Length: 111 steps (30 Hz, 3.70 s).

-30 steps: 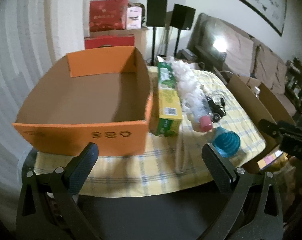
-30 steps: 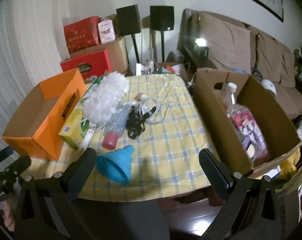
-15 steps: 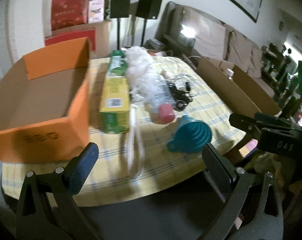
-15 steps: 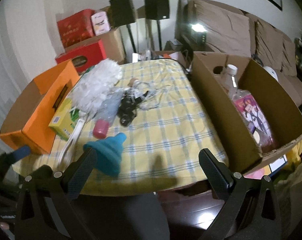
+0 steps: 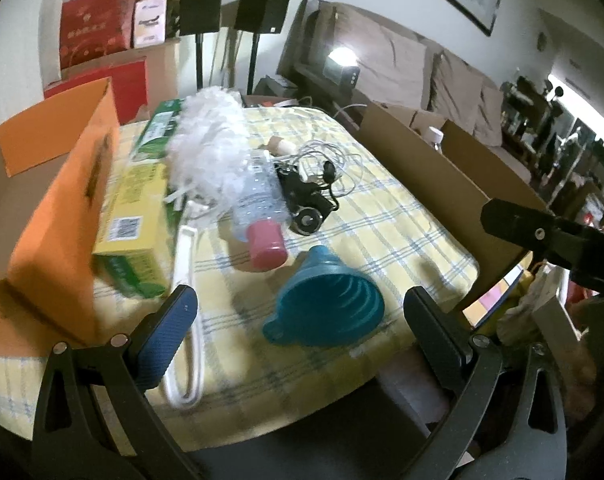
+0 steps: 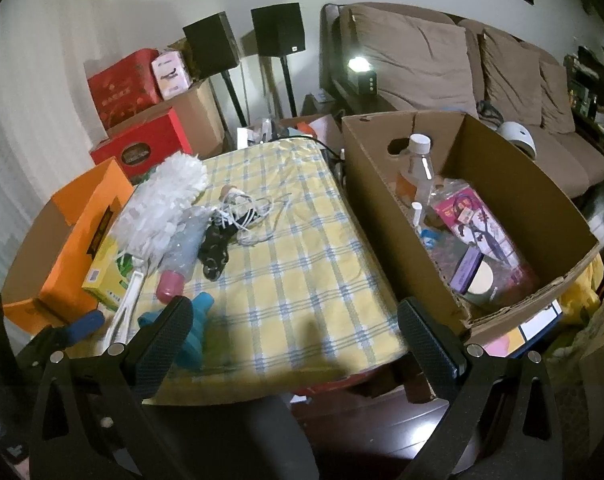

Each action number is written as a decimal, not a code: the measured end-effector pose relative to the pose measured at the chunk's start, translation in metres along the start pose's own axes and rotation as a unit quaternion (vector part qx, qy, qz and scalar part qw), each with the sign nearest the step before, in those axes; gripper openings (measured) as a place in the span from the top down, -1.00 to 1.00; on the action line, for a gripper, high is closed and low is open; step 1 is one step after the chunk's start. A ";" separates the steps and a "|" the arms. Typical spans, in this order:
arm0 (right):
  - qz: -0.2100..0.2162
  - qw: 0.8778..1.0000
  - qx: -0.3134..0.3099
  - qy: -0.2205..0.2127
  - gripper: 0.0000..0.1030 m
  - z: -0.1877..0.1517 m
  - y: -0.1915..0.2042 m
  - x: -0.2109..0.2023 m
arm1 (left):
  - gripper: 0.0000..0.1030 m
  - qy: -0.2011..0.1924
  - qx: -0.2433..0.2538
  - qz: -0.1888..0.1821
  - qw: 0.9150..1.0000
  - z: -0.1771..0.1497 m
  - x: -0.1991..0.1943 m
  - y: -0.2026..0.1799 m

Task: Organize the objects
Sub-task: 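Move the left tool toward the blue collapsible funnel on the table, then close the left gripper on the blue funnel and lift it, then carry the funnel with the left gripper while the right gripper grasps a small cork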

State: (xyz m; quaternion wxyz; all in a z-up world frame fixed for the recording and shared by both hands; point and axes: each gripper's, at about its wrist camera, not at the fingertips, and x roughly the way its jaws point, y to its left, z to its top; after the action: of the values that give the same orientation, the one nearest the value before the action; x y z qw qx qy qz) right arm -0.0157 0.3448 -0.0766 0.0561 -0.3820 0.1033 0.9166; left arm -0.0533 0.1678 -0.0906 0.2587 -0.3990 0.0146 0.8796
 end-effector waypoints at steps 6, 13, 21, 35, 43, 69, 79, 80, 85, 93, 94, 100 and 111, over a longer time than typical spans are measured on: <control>-0.001 1.000 0.004 0.005 -1.00 0.001 -0.006 0.008 | -0.99 -0.004 0.005 0.019 1.000 0.002 0.019 -0.007; -0.002 1.000 0.004 0.011 -1.00 0.003 -0.010 0.016 | -0.73 -0.001 0.005 0.035 0.999 0.003 0.035 -0.011; 0.001 1.000 0.000 0.018 -1.00 0.003 -0.008 0.023 | -0.17 0.007 0.010 -0.005 1.000 0.001 0.039 -0.016; 0.004 1.000 -0.029 0.006 -1.00 0.018 0.003 0.023 | -0.04 -0.018 -0.013 -0.018 1.000 0.011 0.004 -0.002; 0.030 0.998 -0.050 0.010 -0.68 0.044 0.012 0.037 | -0.04 -0.039 -0.031 -0.014 0.999 0.026 -0.031 0.021; 0.090 0.983 -0.112 0.111 -0.13 0.130 0.061 0.191 | -0.04 -0.070 -0.083 0.001 0.994 0.058 -0.076 0.087; 0.086 0.971 -0.170 0.147 -0.03 0.122 0.083 0.225 | -0.04 -0.066 -0.103 0.003 0.992 0.061 -0.069 0.103; 0.084 0.969 -0.176 0.151 0.03 0.121 0.086 0.228 | -0.04 -0.066 -0.103 0.004 0.992 0.061 -0.068 0.104; 0.067 0.967 -0.189 0.158 0.54 0.116 0.088 0.237 | -0.04 -0.067 -0.107 0.003 0.992 0.062 -0.071 0.105; 0.069 0.974 -0.170 0.134 0.54 0.124 0.082 0.217 | -0.04 -0.073 -0.111 0.012 0.991 0.064 -0.079 0.110; 0.072 0.975 -0.164 0.131 0.54 0.125 0.081 0.213 | -0.04 -0.074 -0.111 0.013 0.991 0.064 -0.081 0.110; 0.087 0.978 -0.161 0.102 0.54 0.131 0.088 0.171 | -0.04 -0.086 -0.117 0.023 0.989 0.064 -0.095 0.117; 0.151 0.970 -0.172 0.083 0.54 0.122 0.150 0.102 | -0.04 -0.089 -0.131 0.054 0.986 0.060 -0.116 0.137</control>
State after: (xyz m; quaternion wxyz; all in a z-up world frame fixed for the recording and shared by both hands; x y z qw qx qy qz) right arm -0.1989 0.2301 -0.0437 -0.1580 -0.4403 0.0048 0.8838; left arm -0.0955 0.0118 0.0073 0.1566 -0.3483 -0.1018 0.9186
